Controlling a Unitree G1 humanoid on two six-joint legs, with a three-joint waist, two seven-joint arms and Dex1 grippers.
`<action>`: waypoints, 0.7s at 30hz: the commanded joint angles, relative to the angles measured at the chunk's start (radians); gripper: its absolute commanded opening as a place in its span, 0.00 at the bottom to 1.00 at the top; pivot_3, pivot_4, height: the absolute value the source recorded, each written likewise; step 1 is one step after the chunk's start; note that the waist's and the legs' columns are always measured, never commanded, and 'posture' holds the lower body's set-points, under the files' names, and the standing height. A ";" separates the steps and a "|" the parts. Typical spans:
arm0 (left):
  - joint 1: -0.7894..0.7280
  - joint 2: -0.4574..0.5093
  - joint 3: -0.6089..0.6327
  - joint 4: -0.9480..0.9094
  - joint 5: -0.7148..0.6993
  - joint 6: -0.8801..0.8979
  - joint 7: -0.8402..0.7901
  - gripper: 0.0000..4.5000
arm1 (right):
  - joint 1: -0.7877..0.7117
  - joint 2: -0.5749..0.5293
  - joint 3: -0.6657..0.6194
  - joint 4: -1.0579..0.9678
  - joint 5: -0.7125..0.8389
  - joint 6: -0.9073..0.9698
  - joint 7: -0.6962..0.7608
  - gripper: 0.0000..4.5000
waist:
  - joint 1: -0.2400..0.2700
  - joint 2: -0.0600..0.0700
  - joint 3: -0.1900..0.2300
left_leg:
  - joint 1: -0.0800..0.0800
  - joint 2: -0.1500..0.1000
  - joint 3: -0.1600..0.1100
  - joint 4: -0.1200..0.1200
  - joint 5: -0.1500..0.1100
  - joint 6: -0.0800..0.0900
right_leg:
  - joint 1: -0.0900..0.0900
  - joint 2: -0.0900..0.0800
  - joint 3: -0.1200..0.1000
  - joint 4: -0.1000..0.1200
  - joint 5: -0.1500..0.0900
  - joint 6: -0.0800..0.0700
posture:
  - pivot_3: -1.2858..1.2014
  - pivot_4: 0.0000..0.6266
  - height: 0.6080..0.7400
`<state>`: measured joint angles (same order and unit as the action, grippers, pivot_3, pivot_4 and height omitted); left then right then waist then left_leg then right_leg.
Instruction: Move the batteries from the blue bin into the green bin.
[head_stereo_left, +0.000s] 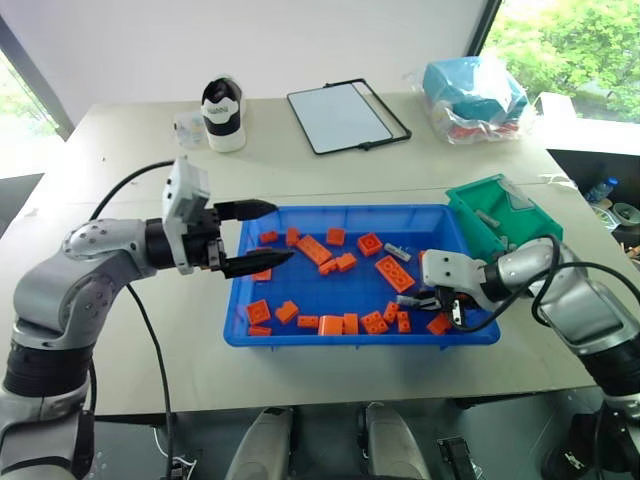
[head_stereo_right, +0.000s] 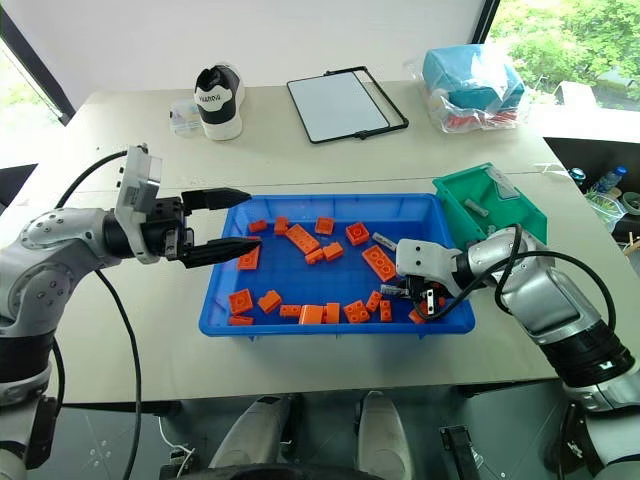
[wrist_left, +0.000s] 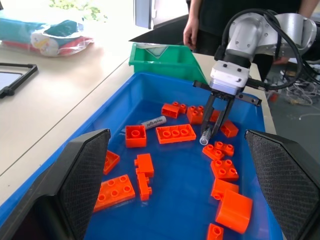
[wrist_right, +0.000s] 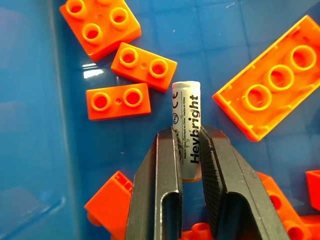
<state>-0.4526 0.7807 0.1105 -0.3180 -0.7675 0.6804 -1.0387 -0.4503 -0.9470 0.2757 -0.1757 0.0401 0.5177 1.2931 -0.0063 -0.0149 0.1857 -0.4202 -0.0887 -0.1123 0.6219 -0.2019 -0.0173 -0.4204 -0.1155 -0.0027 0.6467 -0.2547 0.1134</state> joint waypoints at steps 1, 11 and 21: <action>0.009 0.028 0.014 -0.030 -0.009 -0.008 -0.036 1.00 | 0.005 -0.018 -0.001 -0.029 0.022 0.025 0.024 0.01 | -0.001 0.000 0.000 | 0.000 0.000 0.000 0.000 0.000 0.000 | 0.000 0.000 0.000 0.000 0.000 0.000 | 0.52 0.24 0.93; 0.016 0.044 0.018 -0.034 -0.013 -0.004 -0.068 1.00 | -0.139 -0.018 -0.264 -0.053 0.185 0.302 -0.117 0.01 | -0.004 0.000 0.000 | -0.002 0.000 0.000 0.000 0.000 0.000 | -0.002 0.000 0.000 0.000 0.000 0.000 | 0.52 0.24 0.93; -0.007 0.031 -0.001 -0.014 -0.003 -0.013 -0.078 1.00 | -0.233 -0.085 -0.220 0.320 -0.018 0.123 -0.328 0.01 | -0.005 0.001 0.000 | -0.003 -0.001 0.001 0.000 0.000 0.000 | -0.003 -0.002 0.000 -0.001 0.000 0.000 | 0.52 0.24 0.93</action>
<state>-0.4394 0.8078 0.1000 -0.3219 -0.7721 0.6840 -1.1104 -0.6672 -1.0074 0.0607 0.1318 0.0519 0.6808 0.9878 -0.0114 -0.0144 0.1860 -0.4233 -0.0893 -0.1108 0.6219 -0.2021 -0.0170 -0.4239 -0.1170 -0.0027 0.6464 -0.2548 0.1133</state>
